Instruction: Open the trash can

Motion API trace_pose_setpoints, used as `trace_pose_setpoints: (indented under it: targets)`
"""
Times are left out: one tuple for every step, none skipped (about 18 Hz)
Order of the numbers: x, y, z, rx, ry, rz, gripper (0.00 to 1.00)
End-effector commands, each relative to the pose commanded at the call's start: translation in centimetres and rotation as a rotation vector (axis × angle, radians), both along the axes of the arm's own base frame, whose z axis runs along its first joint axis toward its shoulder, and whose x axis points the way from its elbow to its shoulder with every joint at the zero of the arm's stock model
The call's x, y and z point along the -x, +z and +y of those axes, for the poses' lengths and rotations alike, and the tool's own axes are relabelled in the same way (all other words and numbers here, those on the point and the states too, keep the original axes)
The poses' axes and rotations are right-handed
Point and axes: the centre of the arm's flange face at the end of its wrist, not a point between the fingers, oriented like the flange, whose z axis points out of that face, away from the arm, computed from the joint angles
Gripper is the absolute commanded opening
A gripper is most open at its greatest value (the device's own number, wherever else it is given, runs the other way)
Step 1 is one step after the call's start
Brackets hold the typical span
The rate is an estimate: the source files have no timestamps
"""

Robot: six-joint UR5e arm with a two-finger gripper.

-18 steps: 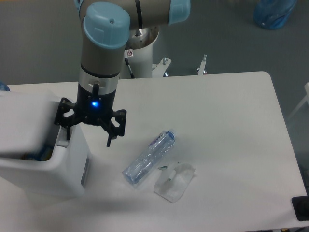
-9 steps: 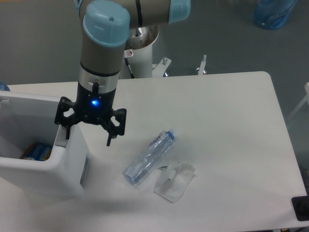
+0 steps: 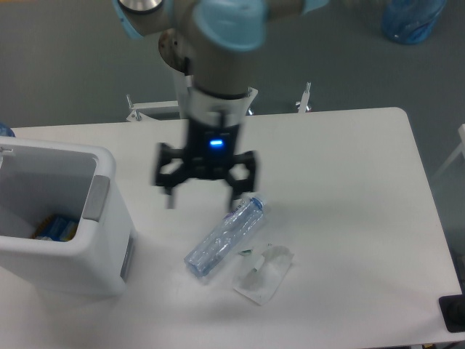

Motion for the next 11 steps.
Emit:
trace_pose_setpoints:
  targets:
    - [1.0,-0.6,-1.1,0.021,-0.024,0.018,1.0]
    - [1.6,-1.4,-1.9,0.034,-0.047,0.024,1.0]
    - [2.6,-2.4,-3.1,0.053,-0.076,0.032,1.0]
    - [2.9,-3.4,-3.5,0.077,-0.111,0.041,1.0]
    - [3.0,-4.0,-3.8,0.104,-0.161,0.063,1.0]
    - [3.2,-4.6,-4.0,0.14,-0.23,0.094,1.0]
    - [3.7,-5.5,-4.2,0.177,-0.301,0.115,1.0]
    - [4.1,-6.2,-4.5,0.208,-0.366,0.137,1.0]
    - [4.8,-7.3,-5.4,0.238,-0.414,0.144,1.0]
    - [5.1,-8.0,-5.9,0.254,-0.472,0.154,1.0]
    - [5.4,-8.8,-5.9,0.263,-0.534,0.162,1.0]
